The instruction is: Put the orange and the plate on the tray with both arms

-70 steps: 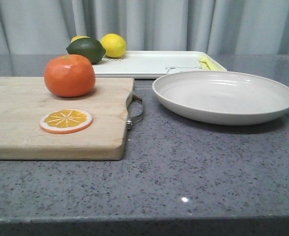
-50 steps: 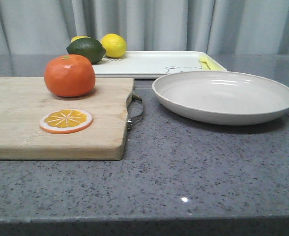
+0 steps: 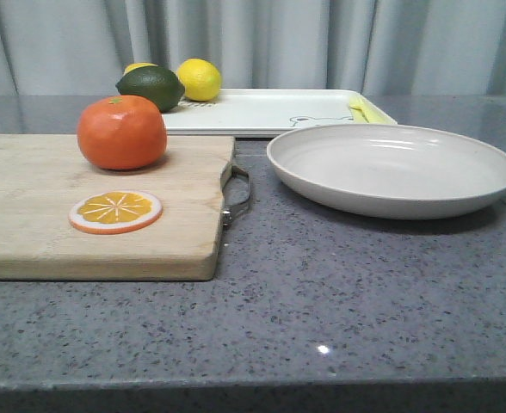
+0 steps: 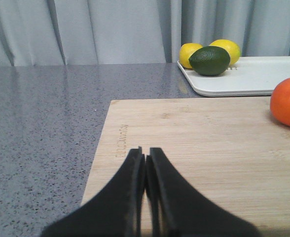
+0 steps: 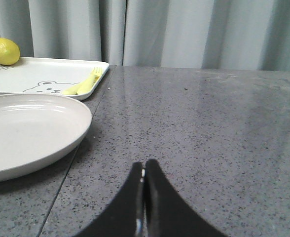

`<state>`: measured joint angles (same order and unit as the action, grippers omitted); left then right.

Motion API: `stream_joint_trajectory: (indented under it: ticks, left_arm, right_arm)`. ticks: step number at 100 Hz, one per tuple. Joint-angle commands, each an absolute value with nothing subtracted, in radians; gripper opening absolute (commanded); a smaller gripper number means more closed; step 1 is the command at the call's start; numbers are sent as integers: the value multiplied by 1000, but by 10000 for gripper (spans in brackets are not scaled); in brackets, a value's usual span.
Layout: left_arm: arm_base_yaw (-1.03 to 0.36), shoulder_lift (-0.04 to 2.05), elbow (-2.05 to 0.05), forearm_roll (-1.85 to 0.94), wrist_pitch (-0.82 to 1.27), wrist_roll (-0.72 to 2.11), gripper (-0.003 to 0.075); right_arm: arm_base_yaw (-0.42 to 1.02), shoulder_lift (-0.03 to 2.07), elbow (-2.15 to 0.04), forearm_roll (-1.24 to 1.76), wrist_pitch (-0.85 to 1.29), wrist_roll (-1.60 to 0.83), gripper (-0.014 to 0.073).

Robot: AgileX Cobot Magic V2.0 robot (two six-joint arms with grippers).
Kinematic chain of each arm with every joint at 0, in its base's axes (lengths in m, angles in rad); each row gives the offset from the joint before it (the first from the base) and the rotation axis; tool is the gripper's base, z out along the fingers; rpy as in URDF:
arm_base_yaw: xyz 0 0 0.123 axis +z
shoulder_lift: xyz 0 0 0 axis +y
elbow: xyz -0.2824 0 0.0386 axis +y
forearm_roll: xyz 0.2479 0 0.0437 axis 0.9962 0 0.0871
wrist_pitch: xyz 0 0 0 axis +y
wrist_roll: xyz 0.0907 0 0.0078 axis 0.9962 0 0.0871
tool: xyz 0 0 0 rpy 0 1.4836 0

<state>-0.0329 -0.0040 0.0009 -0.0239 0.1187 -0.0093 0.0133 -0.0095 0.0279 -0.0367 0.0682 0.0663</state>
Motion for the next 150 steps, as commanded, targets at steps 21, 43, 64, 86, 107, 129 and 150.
stream_joint_trajectory:
  ticks: [21,43,64,86,107,129,150]
  left_arm:
    - [-34,-34,24,0,34,0,-19]
    - [-34,-34,24,0,20,0,-19]
    - [-34,-34,19,-48,-59,-17,-19]
    - [-34,17,-60,-48,-43,-17,-19]
    - [-34,194,-225,-50,-45,-17,-19]
    - [-34,427,-389,-50,-56,-17,-19]
    - [-34,592,-473,-50,-110,-17,-19]
  right_arm:
    - [5,-30,29,-50,-8,62,-70]
    - [5,-30,29,-50,-10,62,-70]
    - [5,-30,25,-50,-18,62,-69]
    - [5,-4,-60,-50,27,62,-66]
    - [5,142,-191,-50,117,62,-59]
    - [5,338,-335,-34,116,62,-59]
    - [5,518,-473,12,128,62,-59]
